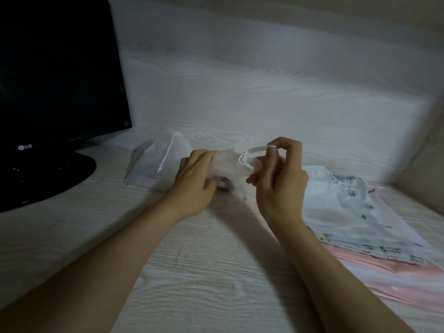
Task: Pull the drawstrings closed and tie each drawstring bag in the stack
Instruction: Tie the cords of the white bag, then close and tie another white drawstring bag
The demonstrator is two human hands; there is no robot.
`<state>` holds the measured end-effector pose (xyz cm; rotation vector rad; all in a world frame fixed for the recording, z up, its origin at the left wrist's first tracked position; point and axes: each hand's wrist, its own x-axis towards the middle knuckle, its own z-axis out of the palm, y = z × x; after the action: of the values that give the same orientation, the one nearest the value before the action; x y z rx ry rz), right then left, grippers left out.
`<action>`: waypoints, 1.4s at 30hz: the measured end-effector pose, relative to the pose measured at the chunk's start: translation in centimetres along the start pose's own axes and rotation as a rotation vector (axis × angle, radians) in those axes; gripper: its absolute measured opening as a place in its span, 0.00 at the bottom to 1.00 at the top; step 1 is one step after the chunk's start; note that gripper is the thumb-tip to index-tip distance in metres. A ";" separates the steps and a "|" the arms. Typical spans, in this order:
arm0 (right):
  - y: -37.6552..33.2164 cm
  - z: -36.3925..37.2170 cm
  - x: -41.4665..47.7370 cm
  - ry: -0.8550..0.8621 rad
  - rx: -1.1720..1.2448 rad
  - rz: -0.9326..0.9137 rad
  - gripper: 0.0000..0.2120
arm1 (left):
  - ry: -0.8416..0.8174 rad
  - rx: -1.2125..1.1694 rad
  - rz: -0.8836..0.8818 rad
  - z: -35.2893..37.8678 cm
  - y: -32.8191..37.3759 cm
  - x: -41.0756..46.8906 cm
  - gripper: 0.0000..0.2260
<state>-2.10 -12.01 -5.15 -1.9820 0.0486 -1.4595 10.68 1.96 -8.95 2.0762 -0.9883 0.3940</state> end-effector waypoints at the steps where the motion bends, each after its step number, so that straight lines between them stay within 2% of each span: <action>1: -0.4 -0.1 0.0 0.037 0.017 -0.026 0.05 | -0.002 -0.065 -0.011 0.0 0.0 0.3 0.16; 3: -0.8 -0.2 0.0 0.060 0.054 -0.075 0.11 | 0.009 -0.278 -0.052 -0.2 0.5 0.7 0.08; 6: -0.5 0.2 0.0 0.037 0.065 -0.107 0.23 | 0.083 -0.532 -0.115 -0.9 1.7 1.0 0.08; 9: 0.6 1.3 -0.3 -0.008 -0.051 -0.074 0.28 | 0.221 -0.626 -0.152 -1.4 2.6 1.2 0.07; 13: 0.4 2.8 -0.8 -0.165 0.011 0.070 0.21 | 0.413 -0.372 -0.152 -2.4 1.9 1.2 0.09; 15: 0.3 3.6 -0.9 -0.224 -0.004 0.044 0.15 | 0.486 -0.215 -0.176 -3.0 1.6 0.9 0.08; 17: 0.2 4.8 -0.8 -0.277 -0.045 -0.002 0.11 | 0.580 -0.060 -0.234 -3.7 1.2 0.5 0.12; 19: 0.2 6.1 -0.7 -0.381 -0.097 -0.028 0.10 | 0.667 0.051 -0.272 -4.3 0.7 0.5 0.16; 22: 0.3 8.1 -0.2 -0.583 -0.216 -0.037 0.12 | 0.723 0.201 -0.297 -4.8 -0.6 0.7 0.14; 26: -0.1 10.9 -0.5 -0.724 -0.336 -0.032 0.16 | 0.654 0.429 -0.382 -5.5 -2.8 0.5 0.08; 29: -0.2 12.1 -2.1 -0.786 -0.369 -0.020 0.17 | 0.555 0.496 -0.465 -5.5 -4.0 0.5 0.06; 31: -0.1 12.5 -2.9 -0.801 -0.395 -0.079 0.18 | 0.464 0.442 -0.438 -5.0 -4.4 0.7 0.10; 33: 0.0 12.6 -3.1 -0.739 -0.436 -0.112 0.20 | 0.385 0.359 -0.392 -4.5 -4.5 0.9 0.15; 36: 0.3 12.3 -2.8 -0.660 -0.438 -0.024 0.16 | 0.227 0.333 -0.420 -3.7 -5.2 1.0 0.22; 39: 0.6 11.6 -2.5 -0.694 -0.426 0.059 0.17 | 0.100 0.437 -0.430 -3.7 -5.3 0.8 0.20; 42: 0.3 10.9 -2.4 -0.700 -0.383 0.095 0.19 | 0.135 0.499 -0.265 -4.1 -4.4 0.9 0.19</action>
<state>6.47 -6.04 -8.96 -2.6603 0.1202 -0.6636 14.79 6.32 -8.16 2.5454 -0.5580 0.6841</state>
